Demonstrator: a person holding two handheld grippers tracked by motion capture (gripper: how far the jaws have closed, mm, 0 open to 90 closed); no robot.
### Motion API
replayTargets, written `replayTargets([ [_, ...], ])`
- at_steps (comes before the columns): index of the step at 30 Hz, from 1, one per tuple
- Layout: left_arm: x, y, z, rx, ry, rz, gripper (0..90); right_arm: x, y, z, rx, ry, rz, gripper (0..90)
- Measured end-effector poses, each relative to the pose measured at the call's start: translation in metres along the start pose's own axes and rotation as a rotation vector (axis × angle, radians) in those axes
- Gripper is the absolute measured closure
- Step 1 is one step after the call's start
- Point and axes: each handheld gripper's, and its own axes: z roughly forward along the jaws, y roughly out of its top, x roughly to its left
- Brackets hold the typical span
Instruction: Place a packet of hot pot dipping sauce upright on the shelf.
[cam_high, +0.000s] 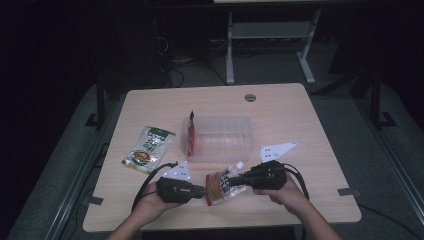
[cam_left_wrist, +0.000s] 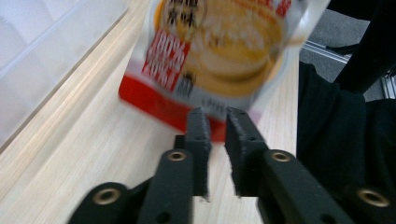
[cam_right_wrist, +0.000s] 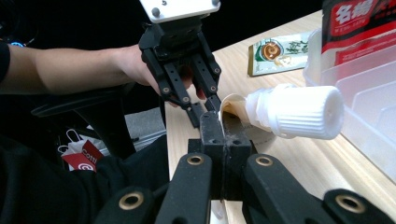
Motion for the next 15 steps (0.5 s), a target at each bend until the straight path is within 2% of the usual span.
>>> replayTargets([
  [5, 0.001, -0.009, -0.011, 0.005, 0.006, -0.017, 66.3, 0.002, 0.005, -0.004, -0.001, -0.007, -0.014, 89.8],
  [6, 0.001, -0.011, -0.014, 0.006, 0.013, -0.015, 60.8, 0.003, 0.007, -0.006, 0.002, -0.015, -0.021, 89.8],
  [11, 0.006, -0.027, -0.027, 0.027, 0.024, -0.021, 52.4, 0.004, 0.012, -0.011, 0.004, -0.03, -0.026, 89.8],
  [13, 0.006, -0.033, -0.029, 0.033, 0.026, -0.054, 49.4, 0.004, 0.015, -0.013, 0.0, -0.036, -0.029, 89.8],
  [15, 0.008, -0.037, -0.03, 0.043, 0.029, -0.063, 47.9, 0.004, 0.021, -0.014, 0.0, -0.046, -0.036, 89.8],
])
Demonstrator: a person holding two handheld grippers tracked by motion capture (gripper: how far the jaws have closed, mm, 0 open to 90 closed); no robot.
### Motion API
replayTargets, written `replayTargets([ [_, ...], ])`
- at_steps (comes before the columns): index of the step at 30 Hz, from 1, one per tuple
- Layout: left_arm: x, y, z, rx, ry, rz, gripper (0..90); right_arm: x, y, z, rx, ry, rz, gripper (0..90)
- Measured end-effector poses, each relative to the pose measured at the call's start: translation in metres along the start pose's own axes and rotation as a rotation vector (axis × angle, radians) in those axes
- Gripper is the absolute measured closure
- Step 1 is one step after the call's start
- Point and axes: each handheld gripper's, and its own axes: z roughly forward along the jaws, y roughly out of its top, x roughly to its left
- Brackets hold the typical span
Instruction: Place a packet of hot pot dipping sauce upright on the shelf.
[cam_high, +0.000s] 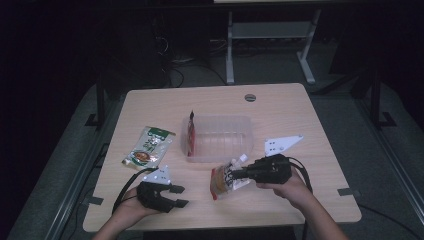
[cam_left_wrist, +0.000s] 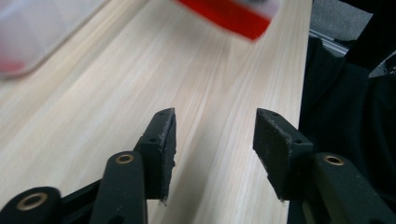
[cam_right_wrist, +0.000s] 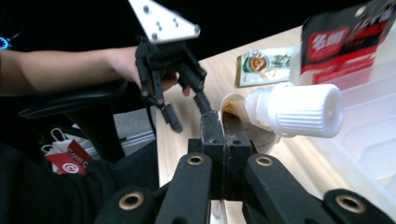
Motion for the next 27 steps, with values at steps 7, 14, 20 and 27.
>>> replayTargets([
  [7, 0.002, 0.001, -0.001, -0.013, 0.014, -0.01, 40.8, -0.005, 0.02, -0.009, -0.04, -0.025, -0.032, 89.8],
  [14, 0.005, -0.001, 0.001, -0.007, 0.02, -0.011, 36.7, -0.02, 0.035, -0.023, -0.079, -0.079, -0.026, 89.8],
  [20, 0.005, -0.002, 0.0, 0.005, 0.025, -0.008, 35.8, -0.037, 0.041, -0.035, -0.096, -0.133, -0.01, 89.8],
  [27, 0.007, -0.004, -0.001, 0.007, 0.029, -0.01, 35.6, -0.054, 0.047, -0.048, -0.103, -0.199, 0.013, 89.8],
])
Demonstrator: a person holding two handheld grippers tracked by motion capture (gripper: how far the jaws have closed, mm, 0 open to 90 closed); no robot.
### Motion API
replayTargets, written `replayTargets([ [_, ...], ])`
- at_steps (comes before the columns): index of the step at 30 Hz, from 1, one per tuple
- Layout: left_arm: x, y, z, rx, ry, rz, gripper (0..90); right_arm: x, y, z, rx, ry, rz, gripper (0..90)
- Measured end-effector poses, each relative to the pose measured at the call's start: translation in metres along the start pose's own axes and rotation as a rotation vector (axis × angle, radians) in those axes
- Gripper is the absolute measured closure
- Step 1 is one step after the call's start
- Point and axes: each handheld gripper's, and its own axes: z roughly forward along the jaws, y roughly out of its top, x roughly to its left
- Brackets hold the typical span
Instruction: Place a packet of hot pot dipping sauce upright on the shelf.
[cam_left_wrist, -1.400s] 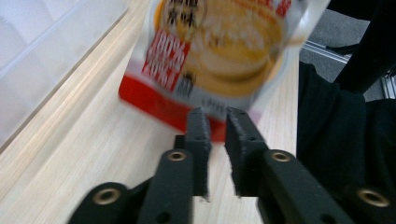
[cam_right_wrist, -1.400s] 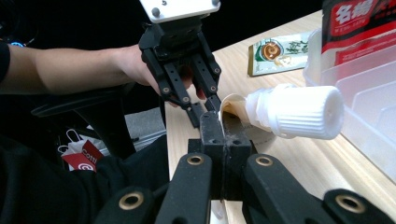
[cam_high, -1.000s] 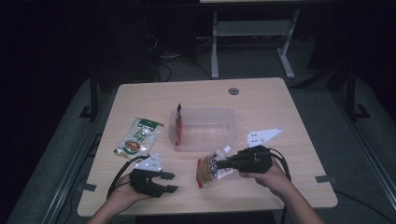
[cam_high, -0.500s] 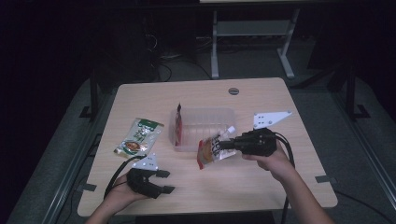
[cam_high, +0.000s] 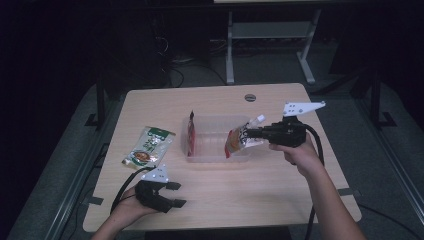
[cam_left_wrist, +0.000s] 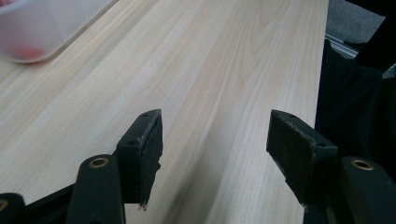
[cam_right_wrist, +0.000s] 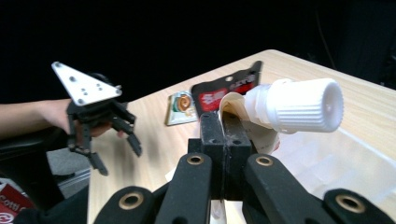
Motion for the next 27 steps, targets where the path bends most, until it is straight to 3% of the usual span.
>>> replayTargets([
  [13, -0.005, -0.012, -0.009, -0.01, 0.038, -0.045, 35.1, -0.035, -0.001, -0.019, 0.029, -0.109, 0.028, 89.7],
  [27, -0.005, -0.016, -0.012, -0.013, 0.048, -0.056, 35.2, -0.041, -0.004, -0.015, 0.112, -0.162, 0.001, 89.7],
])
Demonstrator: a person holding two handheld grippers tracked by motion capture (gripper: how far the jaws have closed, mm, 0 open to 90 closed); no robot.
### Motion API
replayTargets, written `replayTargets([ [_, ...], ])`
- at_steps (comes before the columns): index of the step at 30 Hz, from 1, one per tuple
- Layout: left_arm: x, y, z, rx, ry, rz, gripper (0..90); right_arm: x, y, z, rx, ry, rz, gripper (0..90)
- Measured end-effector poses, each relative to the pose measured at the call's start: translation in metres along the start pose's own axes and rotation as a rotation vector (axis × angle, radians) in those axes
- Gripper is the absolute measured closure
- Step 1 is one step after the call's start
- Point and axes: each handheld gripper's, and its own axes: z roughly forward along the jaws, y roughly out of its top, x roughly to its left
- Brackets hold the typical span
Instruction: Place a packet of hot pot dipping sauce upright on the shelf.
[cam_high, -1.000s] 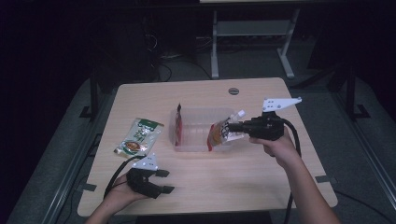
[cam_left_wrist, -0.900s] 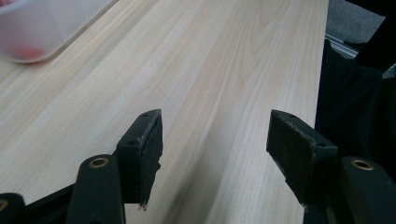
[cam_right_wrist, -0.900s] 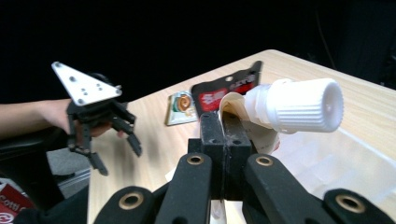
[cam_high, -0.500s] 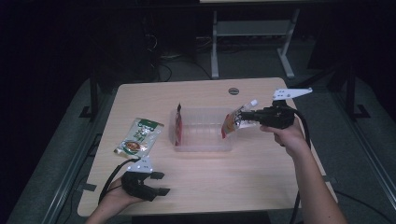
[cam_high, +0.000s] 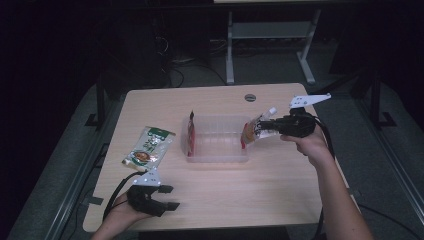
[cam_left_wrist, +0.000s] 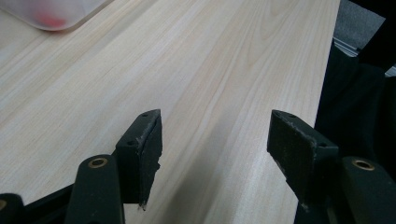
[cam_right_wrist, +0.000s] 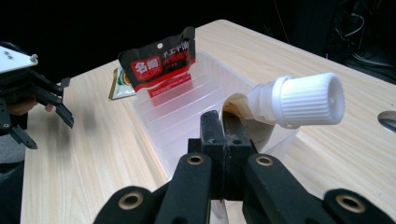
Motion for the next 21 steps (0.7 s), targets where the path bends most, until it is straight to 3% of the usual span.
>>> replayTargets([
  [8, 0.0, 0.0, 0.001, 0.006, -0.004, 0.001, 35.1, 0.001, -0.001, 0.017, 0.029, -0.001, 0.006, 89.6],
  [21, 0.0, 0.001, 0.001, 0.004, -0.002, 0.003, 35.2, -0.006, -0.013, 0.048, 0.07, -0.022, 0.062, 86.2],
])
